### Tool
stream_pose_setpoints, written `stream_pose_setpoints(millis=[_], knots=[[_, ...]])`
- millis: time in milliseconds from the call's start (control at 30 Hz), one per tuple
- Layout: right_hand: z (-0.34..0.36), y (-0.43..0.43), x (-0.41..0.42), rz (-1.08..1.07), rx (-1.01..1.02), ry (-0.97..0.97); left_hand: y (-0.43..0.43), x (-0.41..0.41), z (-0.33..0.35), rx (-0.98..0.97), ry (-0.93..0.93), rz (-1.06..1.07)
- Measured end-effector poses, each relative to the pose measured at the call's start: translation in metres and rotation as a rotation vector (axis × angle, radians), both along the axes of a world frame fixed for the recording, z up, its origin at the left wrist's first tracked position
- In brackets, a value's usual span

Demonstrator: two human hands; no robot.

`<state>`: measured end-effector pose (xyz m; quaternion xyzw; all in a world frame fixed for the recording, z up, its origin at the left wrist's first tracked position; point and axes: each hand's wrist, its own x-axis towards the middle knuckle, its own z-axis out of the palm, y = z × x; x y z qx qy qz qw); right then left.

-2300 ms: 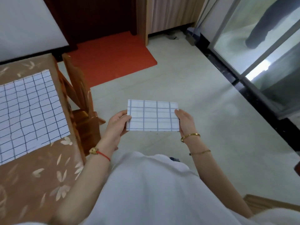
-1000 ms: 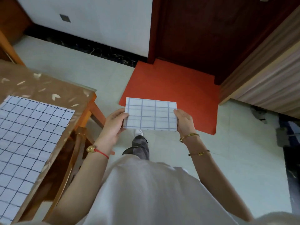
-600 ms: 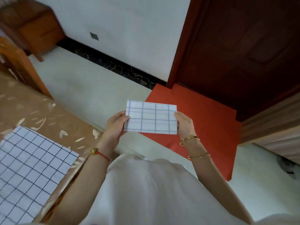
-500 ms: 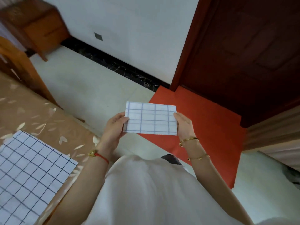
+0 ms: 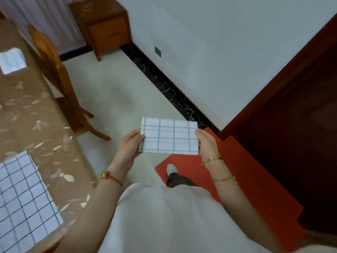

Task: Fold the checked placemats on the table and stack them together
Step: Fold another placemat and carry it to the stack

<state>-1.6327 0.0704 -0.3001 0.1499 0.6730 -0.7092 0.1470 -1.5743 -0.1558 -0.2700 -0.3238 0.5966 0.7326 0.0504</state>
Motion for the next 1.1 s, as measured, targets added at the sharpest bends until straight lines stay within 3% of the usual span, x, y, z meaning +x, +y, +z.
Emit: stream_pose_setpoints(millis=[267, 533, 900, 1100], knots=[[0.020, -0.030, -0.144, 0.280, 0.034, -0.013, -0.004, -0.089, 0.004, 0.015, 0.014, 0.291], [0.016, -0.098, -0.231, 0.567, 0.096, -0.055, -0.036, -0.127, -0.001, 0.024, -0.017, 0.525], [0.004, -0.269, -0.335, 0.741, 0.079, -0.063, -0.162, -0.201, 0.000, 0.005, -0.004, 0.783], [0.021, -0.368, -0.387, 0.769, 0.076, -0.020, -0.248, -0.244, 0.017, -0.011, 0.025, 0.795]])
